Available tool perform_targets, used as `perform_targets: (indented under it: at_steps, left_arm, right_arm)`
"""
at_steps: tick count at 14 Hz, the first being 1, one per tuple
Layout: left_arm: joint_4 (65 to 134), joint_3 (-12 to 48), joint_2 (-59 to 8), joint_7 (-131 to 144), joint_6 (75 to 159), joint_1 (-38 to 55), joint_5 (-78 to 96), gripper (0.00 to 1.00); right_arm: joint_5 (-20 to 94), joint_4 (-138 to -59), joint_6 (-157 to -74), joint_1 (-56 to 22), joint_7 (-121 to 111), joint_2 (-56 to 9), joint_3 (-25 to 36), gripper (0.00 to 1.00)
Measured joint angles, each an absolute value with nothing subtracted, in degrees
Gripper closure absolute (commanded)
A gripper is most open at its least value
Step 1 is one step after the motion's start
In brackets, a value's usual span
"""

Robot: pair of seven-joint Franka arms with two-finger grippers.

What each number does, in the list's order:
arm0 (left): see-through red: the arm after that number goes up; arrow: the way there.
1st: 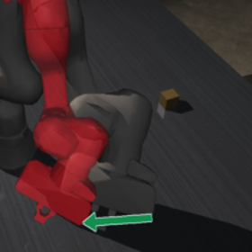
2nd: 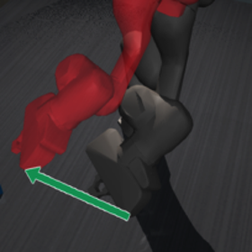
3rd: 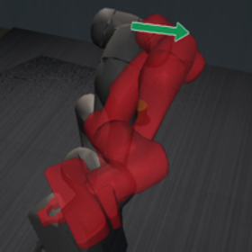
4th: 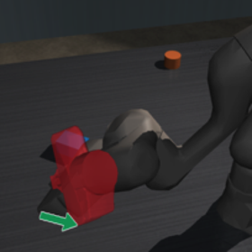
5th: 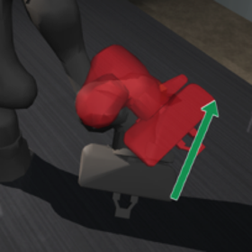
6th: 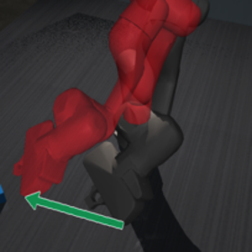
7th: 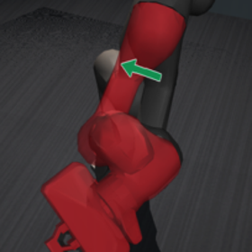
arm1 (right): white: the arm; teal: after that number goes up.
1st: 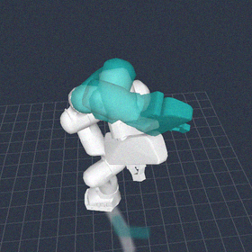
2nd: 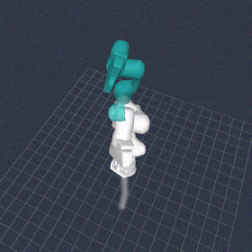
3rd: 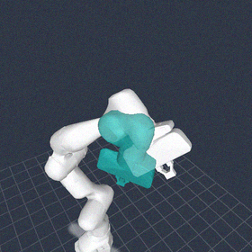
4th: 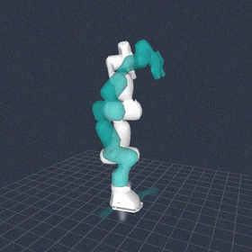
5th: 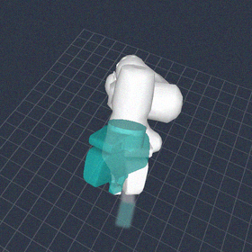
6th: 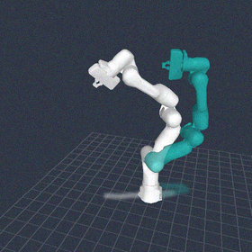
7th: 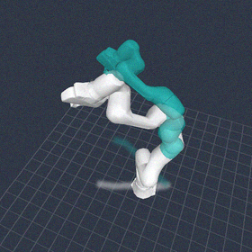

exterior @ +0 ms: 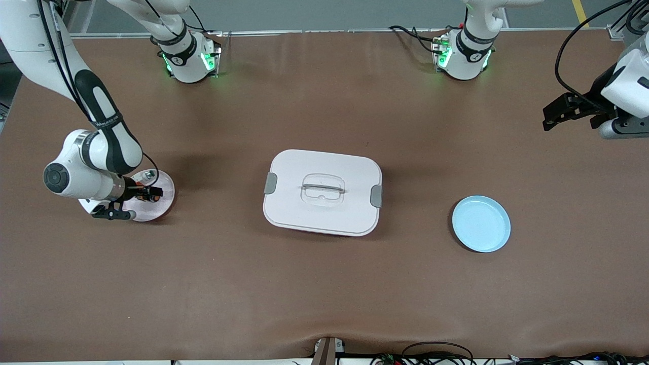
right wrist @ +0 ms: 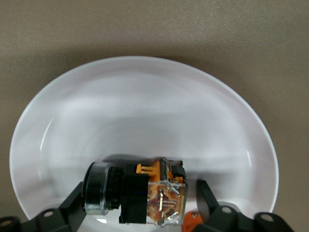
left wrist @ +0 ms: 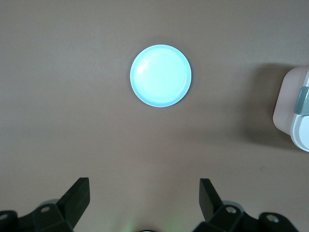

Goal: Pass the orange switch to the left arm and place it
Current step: 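Close the right gripper on the black-orange switch and lift it, then carry the switch with the right gripper over the box toward the left gripper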

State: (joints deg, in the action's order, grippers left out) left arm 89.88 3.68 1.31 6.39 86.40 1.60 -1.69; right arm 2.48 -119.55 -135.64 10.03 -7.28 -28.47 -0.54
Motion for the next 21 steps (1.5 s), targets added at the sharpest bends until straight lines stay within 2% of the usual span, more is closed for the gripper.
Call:
perform_targets:
  at_steps: [1, 2, 3, 8, 10, 17, 21]
  left_arm:
    - [89.9, 3.7, 1.3, 6.4, 86.4, 1.6, -1.7, 0.00]
    - [89.9, 3.7, 1.3, 6.4, 86.4, 1.6, -1.7, 0.00]
    - [89.9, 3.7, 1.3, 6.4, 86.4, 1.6, -1.7, 0.00]
    - [89.9, 3.7, 1.3, 6.4, 86.4, 1.6, -1.7, 0.00]
    - [89.9, 3.8, 1.3, 6.4, 86.4, 1.6, -1.7, 0.00]
    - [89.9, 3.8, 1.2, 6.4, 86.4, 1.6, -1.7, 0.00]
    - [89.9, 3.8, 1.2, 6.4, 86.4, 1.6, -1.7, 0.00]
  right_arm:
    - [2.5, -119.5, -135.7, 10.0, -7.3, -28.4, -0.5, 0.57]
    - [2.5, -119.5, -135.5, 10.0, -7.3, -28.2, -0.5, 0.67]
    - [2.5, -119.5, -135.4, 10.0, -7.3, -28.2, -0.6, 0.71]
    - [2.5, -119.3, -134.6, 10.0, -9.0, -28.1, -0.6, 0.72]
    - [2.5, -118.5, -131.2, 10.0, -9.2, -27.7, -0.7, 0.72]
    - [2.8, -107.8, -107.8, 9.7, -8.4, -20.6, -1.3, 0.72]
    - [3.2, -101.2, -94.7, 5.9, 2.6, -17.7, -1.7, 0.72]
